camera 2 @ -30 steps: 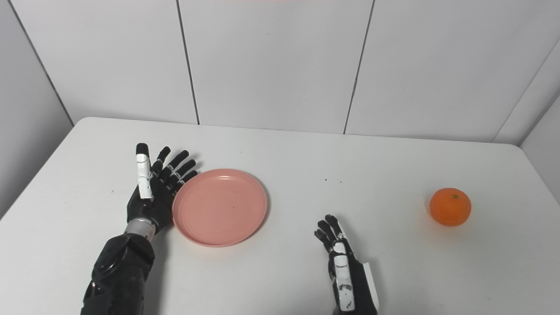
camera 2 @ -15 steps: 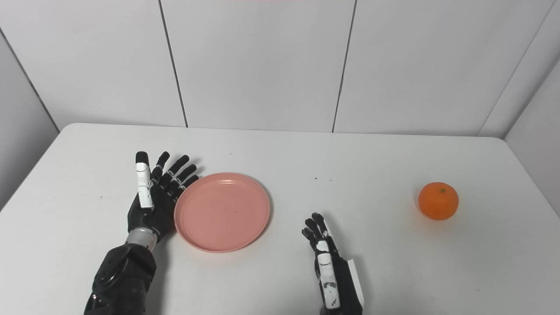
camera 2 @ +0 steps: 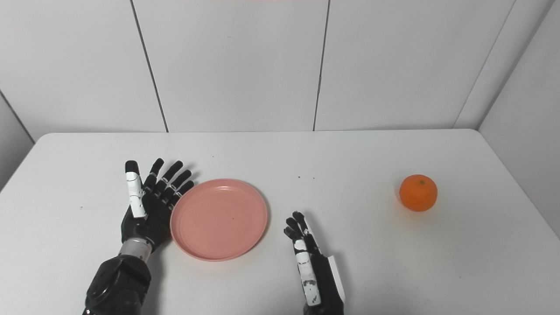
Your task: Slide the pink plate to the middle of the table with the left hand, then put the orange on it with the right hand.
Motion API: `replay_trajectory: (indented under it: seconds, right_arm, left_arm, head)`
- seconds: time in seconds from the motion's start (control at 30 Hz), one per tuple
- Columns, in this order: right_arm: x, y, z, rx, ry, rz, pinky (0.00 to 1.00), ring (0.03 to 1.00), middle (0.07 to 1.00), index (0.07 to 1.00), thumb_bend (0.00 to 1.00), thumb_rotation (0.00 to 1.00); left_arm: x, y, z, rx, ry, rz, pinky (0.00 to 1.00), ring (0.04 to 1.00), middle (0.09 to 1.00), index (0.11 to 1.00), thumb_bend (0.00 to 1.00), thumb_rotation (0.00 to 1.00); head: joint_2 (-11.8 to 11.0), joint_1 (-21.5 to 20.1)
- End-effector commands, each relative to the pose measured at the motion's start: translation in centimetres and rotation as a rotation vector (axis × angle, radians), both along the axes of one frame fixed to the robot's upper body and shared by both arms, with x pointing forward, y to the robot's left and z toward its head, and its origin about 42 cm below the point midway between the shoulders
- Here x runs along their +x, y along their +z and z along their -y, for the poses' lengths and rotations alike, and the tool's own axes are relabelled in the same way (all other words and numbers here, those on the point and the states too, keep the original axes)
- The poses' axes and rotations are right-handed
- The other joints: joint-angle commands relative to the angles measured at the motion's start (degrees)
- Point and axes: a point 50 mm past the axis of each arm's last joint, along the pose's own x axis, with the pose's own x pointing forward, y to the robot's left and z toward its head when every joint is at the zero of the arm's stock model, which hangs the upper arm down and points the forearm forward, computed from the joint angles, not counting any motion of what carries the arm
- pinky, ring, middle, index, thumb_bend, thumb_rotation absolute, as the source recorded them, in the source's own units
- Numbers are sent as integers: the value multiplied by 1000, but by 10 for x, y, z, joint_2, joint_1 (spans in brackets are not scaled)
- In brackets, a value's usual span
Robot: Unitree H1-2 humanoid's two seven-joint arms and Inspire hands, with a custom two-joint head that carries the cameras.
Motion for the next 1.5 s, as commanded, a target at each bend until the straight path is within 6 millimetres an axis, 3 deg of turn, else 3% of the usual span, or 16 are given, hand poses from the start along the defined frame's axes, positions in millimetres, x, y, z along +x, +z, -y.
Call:
replay_trajectory:
  seconds: [0.0, 0.4, 0.6, 0.77, 0.8, 1.0, 1.27, 1.37, 1.47]
  right_arm:
    - [-26, -14, -16, 55, -7, -82, 1000, 925, 928, 945, 843, 976]
    - [-22, -16, -15, 53, -24, -74, 1000, 934, 935, 954, 865, 970]
    - [-21, -13, -5, -12, -144, 26, 1000, 922, 971, 980, 803, 956]
    - [-17, 6, 6, -51, -242, 134, 947, 892, 975, 987, 722, 953]
    - [-16, 10, 8, -60, -254, 153, 873, 851, 904, 937, 753, 937]
    - [-2, 37, 26, -138, -317, 285, 793, 802, 846, 896, 760, 915]
    - [27, 76, 70, -369, -396, 396, 787, 781, 839, 852, 766, 947]
    - [37, 91, 87, -438, -400, 426, 793, 780, 836, 831, 798, 917]
    - [49, 107, 105, -595, -432, 463, 745, 764, 830, 809, 799, 935]
  left_arm:
    - [1, -1, 4, 0, -20, -6, 827, 808, 842, 977, 917, 865]
    - [2, -7, 9, 13, -45, -18, 849, 812, 843, 992, 909, 881]
    - [3, -13, 4, 26, -45, -26, 848, 816, 831, 985, 920, 875]
    - [6, -15, -1, 23, -51, -27, 846, 817, 840, 980, 921, 862]
    - [7, -15, -2, 22, -52, -26, 854, 817, 837, 981, 929, 852]
    - [12, -14, 1, 26, -56, -23, 830, 803, 813, 979, 934, 853]
    - [14, -15, 8, 20, -63, -16, 828, 803, 816, 980, 929, 858]
    - [13, -14, 9, 22, -61, -20, 823, 801, 816, 981, 929, 863]
    - [13, -16, 9, 23, -57, -28, 829, 804, 812, 969, 942, 858]
  head:
    - [1, 0]
    - [-6, -11]
    - [-9, -17]
    - [-11, -27]
    - [-11, -27]
    - [-15, -30]
    - [-20, -29]
    - [-20, -27]
    - [-20, -26]
